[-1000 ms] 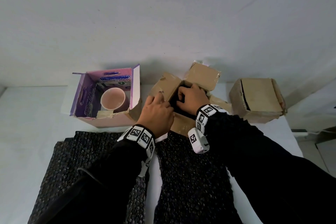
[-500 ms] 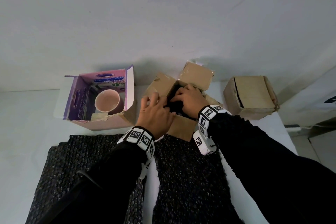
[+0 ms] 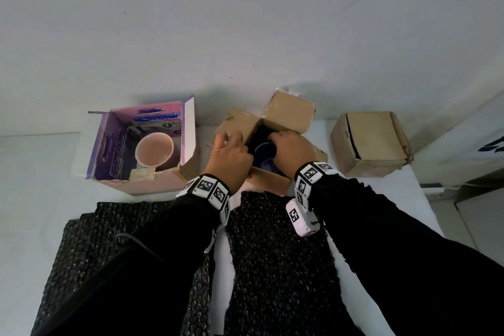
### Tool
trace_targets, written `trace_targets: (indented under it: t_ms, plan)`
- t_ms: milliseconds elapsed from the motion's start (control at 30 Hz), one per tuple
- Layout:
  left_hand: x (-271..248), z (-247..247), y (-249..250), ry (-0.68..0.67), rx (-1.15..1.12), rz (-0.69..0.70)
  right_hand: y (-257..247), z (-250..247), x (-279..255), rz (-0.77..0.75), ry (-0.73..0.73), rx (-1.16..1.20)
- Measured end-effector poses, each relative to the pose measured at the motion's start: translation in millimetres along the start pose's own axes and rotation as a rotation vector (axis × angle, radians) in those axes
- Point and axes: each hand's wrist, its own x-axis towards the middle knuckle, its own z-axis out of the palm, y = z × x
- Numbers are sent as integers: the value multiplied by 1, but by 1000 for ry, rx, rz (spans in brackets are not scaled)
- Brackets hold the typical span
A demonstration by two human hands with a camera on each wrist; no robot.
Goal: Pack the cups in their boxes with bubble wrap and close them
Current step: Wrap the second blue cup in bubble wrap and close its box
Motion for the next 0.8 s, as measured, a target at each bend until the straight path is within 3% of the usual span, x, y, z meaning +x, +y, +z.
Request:
trace_targets:
  t_ms: [233, 400, 533, 700, 800]
  plan:
    - [-5, 6, 0, 100, 43, 38, 0, 5, 0, -58, 58, -19]
    - [-8, 20, 1, 188, 23, 4, 0, 0, -1, -40, -21, -60]
    - [-7, 21, 1, 173, 77, 15, 0, 0, -2, -39, -10, -50]
    - [-5, 16, 3, 133, 105, -1, 3, -3, -7, 7, 104, 127]
    - [-4, 16, 5, 135, 80, -28, 11, -6, -17, -43, 234, 281]
